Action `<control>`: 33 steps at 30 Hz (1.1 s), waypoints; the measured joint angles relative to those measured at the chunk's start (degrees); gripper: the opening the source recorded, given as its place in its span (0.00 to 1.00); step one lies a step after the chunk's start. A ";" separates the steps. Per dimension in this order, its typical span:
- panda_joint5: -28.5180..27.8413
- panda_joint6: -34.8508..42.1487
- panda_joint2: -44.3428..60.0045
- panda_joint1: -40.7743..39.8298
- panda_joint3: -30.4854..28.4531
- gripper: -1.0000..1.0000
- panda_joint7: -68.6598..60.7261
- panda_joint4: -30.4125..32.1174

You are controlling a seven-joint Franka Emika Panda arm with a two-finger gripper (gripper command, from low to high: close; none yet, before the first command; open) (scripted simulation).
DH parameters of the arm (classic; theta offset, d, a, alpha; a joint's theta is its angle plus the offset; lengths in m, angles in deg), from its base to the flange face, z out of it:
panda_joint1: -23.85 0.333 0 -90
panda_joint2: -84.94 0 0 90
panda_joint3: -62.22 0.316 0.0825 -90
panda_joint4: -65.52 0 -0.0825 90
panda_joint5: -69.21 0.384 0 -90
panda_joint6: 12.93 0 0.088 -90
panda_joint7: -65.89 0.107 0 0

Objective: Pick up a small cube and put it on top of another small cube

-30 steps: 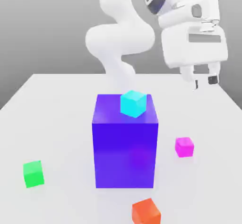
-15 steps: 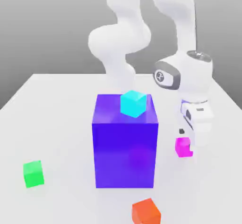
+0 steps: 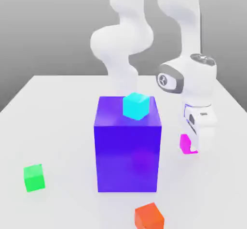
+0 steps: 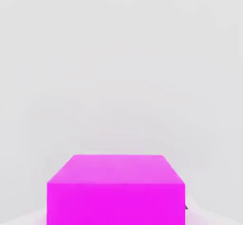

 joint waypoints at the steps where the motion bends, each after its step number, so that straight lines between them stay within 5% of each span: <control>1: -0.13 1.68 -2.07 0.05 -0.06 0.00 0.12 0.38; 19: 6.08 11.85 -1.50 -19.10 -15.59 0.00 -37.18 -26.62; 26: 6.21 15.64 -0.10 -32.41 -21.89 0.00 -51.76 -31.57; 33: 3.25 18.63 0.49 -45.22 -27.10 0.00 -58.95 -27.79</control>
